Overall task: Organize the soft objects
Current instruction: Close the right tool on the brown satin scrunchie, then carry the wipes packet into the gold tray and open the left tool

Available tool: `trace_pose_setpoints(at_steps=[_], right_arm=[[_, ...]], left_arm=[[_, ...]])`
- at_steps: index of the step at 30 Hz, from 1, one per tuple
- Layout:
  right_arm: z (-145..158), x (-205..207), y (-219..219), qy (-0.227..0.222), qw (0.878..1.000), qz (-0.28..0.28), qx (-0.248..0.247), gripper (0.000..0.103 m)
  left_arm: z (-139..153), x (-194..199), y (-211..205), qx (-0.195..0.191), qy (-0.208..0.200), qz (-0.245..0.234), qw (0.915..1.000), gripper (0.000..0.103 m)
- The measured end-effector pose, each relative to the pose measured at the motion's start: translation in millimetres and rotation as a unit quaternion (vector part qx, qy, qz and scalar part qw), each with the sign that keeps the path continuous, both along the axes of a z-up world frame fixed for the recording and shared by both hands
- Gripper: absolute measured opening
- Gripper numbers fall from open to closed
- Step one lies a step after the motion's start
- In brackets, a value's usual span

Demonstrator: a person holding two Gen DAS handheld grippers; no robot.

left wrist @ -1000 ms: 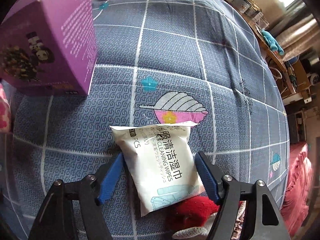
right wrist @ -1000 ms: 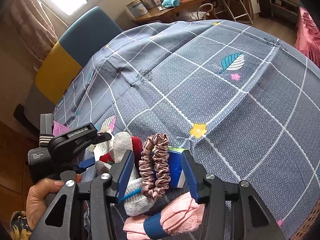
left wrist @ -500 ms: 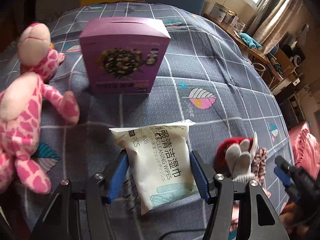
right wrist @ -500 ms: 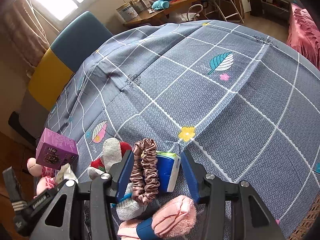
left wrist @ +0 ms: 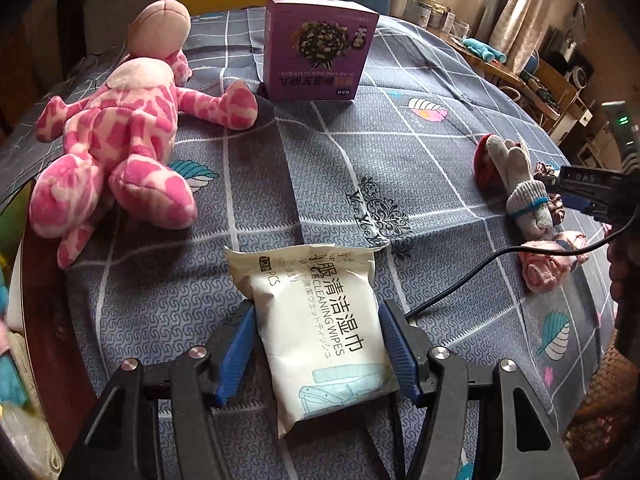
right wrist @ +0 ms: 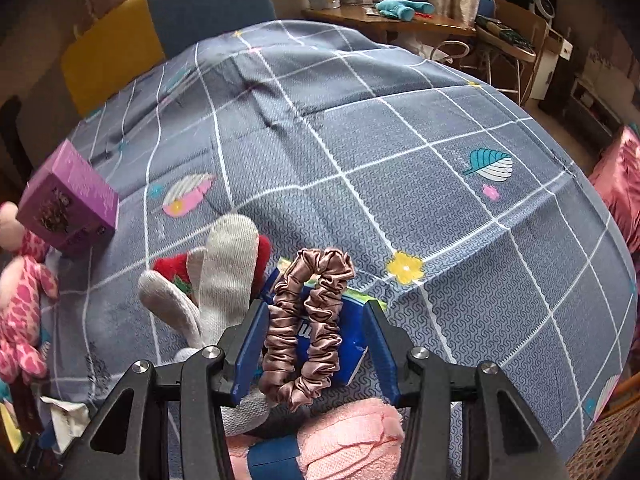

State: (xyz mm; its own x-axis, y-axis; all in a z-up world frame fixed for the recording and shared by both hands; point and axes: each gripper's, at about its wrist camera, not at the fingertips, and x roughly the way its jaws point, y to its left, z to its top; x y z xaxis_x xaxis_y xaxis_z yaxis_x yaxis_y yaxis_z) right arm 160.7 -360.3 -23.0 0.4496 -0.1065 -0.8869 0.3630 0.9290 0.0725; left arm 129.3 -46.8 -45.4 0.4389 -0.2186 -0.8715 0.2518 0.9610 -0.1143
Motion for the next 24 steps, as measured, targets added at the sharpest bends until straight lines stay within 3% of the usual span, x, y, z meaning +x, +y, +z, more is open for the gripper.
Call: trace_pose_setpoints(at_steps=[1,2,3,4,15,19,22,24], right_arm=[[-4.6,1.7,2.2,0.013,1.0,0.006,-0.007,0.045],[-4.7,2.0,5.0,0.013,1.0,0.013,-0.023,0.033],[-4.2,1.9,6.7,0.011,0.999,0.017,-0.032,0.027],[-5.0,1.2,6.7,0.012,0.999,0.016,-0.034,0.025],[-6.7,-1.0,4.3,0.003,1.0,0.013,-0.026,0.025],[-5.5,0.9,10.8,0.005,0.998,0.024,-0.051,0.024],[-3.9,1.3,12.7,0.004,0.998,0.028,-0.058,0.014],[-2.7,1.3,12.5,0.003,0.998,0.027,-0.062,0.013]], left_arm=[[-0.7,1.3,0.1,-0.003,0.0,0.001,1.0,0.064],[-3.8,2.9,-0.2,-0.005,0.002,0.002,1.0,0.065],[-5.9,3.6,0.5,-0.009,0.005,0.006,0.9999,0.066],[-5.8,3.7,-0.3,-0.007,0.003,0.005,1.0,0.066],[-3.2,-7.5,2.8,0.011,-0.029,0.023,0.9993,0.061],[15.5,-24.5,9.2,0.006,-0.057,0.026,0.998,0.061],[35.3,-37.8,15.5,0.009,-0.085,0.025,0.996,0.061],[48.7,-44.3,22.7,0.001,-0.098,0.031,0.9947,0.061]])
